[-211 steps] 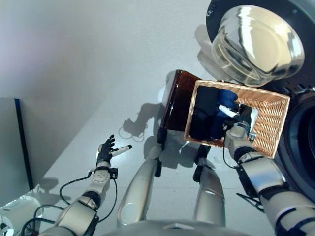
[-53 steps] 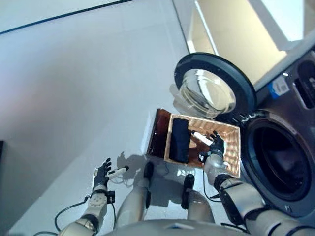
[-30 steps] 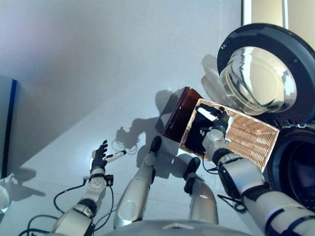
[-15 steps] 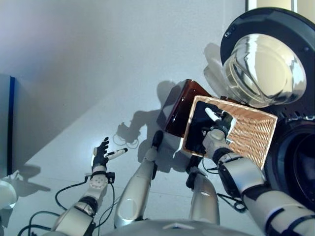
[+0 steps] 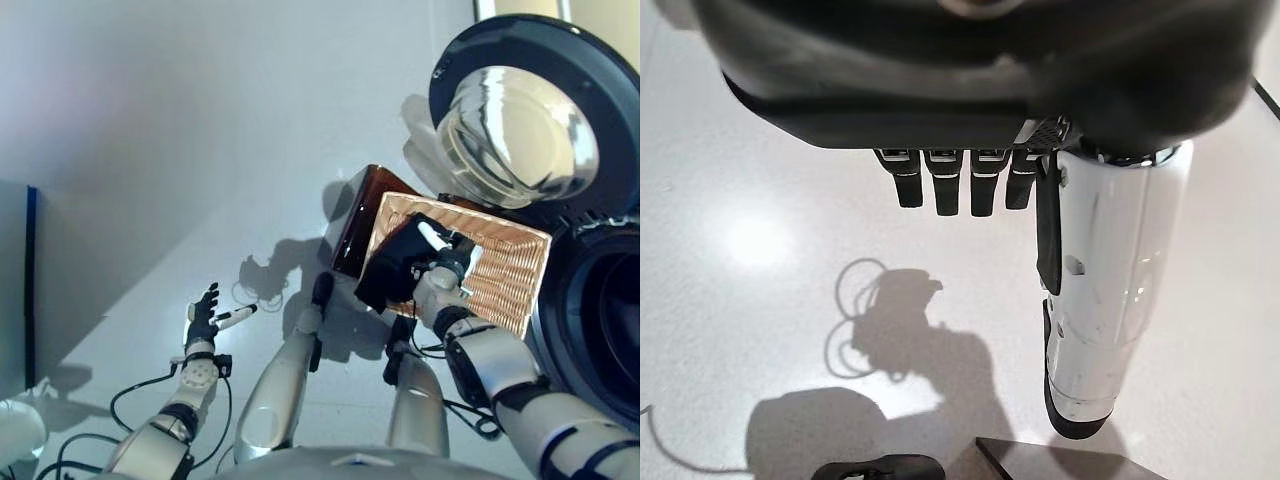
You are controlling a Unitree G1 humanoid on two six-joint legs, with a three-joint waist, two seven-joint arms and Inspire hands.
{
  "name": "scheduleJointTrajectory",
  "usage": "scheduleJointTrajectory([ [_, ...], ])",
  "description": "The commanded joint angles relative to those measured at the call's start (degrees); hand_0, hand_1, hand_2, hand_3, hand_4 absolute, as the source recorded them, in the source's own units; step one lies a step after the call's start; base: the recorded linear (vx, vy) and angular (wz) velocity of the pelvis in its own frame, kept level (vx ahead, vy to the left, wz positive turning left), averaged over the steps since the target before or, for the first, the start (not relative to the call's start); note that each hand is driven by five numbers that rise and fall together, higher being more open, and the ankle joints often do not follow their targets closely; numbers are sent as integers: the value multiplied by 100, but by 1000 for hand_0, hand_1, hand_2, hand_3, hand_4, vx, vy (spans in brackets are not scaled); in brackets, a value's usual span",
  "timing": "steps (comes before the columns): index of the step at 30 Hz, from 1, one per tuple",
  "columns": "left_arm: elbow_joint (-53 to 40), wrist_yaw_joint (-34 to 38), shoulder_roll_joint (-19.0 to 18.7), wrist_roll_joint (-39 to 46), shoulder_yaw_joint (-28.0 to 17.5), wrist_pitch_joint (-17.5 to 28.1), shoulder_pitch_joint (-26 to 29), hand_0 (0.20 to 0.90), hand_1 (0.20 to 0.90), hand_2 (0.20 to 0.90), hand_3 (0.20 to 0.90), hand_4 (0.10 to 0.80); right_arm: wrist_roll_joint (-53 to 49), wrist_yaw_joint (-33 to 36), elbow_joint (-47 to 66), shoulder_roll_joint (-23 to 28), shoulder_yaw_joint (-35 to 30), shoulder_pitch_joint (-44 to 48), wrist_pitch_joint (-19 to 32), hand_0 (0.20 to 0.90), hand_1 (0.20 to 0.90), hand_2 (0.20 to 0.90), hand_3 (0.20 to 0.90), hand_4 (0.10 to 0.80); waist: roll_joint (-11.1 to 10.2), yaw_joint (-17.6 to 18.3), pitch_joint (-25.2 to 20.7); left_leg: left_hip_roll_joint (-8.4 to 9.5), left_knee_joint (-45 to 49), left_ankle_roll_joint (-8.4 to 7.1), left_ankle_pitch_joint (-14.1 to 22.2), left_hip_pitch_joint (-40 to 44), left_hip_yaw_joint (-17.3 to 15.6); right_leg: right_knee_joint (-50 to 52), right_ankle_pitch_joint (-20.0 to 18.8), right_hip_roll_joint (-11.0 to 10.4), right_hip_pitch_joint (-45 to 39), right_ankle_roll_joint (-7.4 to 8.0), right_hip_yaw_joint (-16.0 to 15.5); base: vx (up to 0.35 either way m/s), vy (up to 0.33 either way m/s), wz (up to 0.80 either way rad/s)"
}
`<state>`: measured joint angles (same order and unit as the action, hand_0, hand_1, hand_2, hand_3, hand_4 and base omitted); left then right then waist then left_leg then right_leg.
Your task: Pick up the clothes and place them into the washing machine
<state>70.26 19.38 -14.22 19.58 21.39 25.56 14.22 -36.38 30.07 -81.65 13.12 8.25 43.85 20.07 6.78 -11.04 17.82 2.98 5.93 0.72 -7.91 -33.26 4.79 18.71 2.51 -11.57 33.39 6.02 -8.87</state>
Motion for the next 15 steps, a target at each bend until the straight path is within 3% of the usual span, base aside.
scheduleJointTrajectory([
  [1, 361, -4, -54, 235, -164, 311, -239, 900, 900, 900, 900, 800, -83, 67, 494, 507, -227, -155, 460, 200, 200, 200, 200, 300, 93, 177, -292, 241, 364, -138, 658, -87, -199, -748, -486, -29, -351, -109, 216, 2, 5, -16],
  [15, 601, -464, 178, 567, -204, 233, -548, 900, 900, 900, 900, 800, -517, -264, 887, 643, -702, -643, 642, 200, 200, 200, 200, 300, 171, 475, -729, 98, -40, -142, 601, 484, -434, -1104, -575, 70, -674, -82, 529, 23, -10, -18],
])
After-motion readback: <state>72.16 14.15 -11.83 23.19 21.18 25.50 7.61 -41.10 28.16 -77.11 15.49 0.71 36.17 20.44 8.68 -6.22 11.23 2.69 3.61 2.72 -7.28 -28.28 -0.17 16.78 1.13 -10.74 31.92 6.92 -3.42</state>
